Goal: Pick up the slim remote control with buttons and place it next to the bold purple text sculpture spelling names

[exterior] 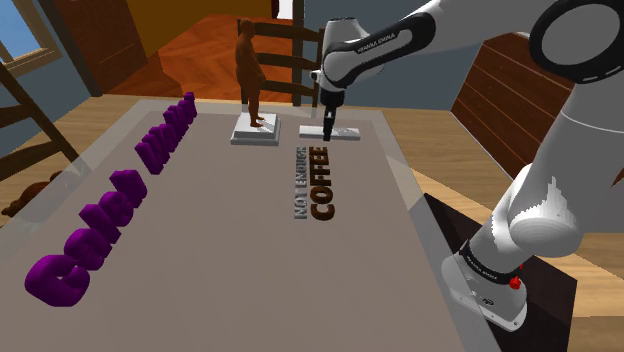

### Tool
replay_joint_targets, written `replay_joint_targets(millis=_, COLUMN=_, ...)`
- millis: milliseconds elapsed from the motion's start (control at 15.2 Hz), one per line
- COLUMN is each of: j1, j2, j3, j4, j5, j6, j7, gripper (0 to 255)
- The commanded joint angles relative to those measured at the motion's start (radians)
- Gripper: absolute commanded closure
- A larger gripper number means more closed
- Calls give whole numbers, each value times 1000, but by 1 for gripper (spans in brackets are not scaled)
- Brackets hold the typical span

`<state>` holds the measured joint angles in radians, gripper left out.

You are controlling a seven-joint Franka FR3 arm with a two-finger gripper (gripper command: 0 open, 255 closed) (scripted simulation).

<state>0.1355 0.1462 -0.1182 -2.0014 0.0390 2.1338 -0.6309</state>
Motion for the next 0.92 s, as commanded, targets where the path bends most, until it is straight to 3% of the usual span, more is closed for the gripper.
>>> replay_joint_targets(millis=0, j1=0, j2=-10, j3=0, j4=13, j5=-2, j6=-22, j7=2, gripper=255)
replay_joint_targets(millis=858, j1=1, j2=-64, j3=-1, j4=123, j5=-12, j6=-187, j7=10, gripper=255)
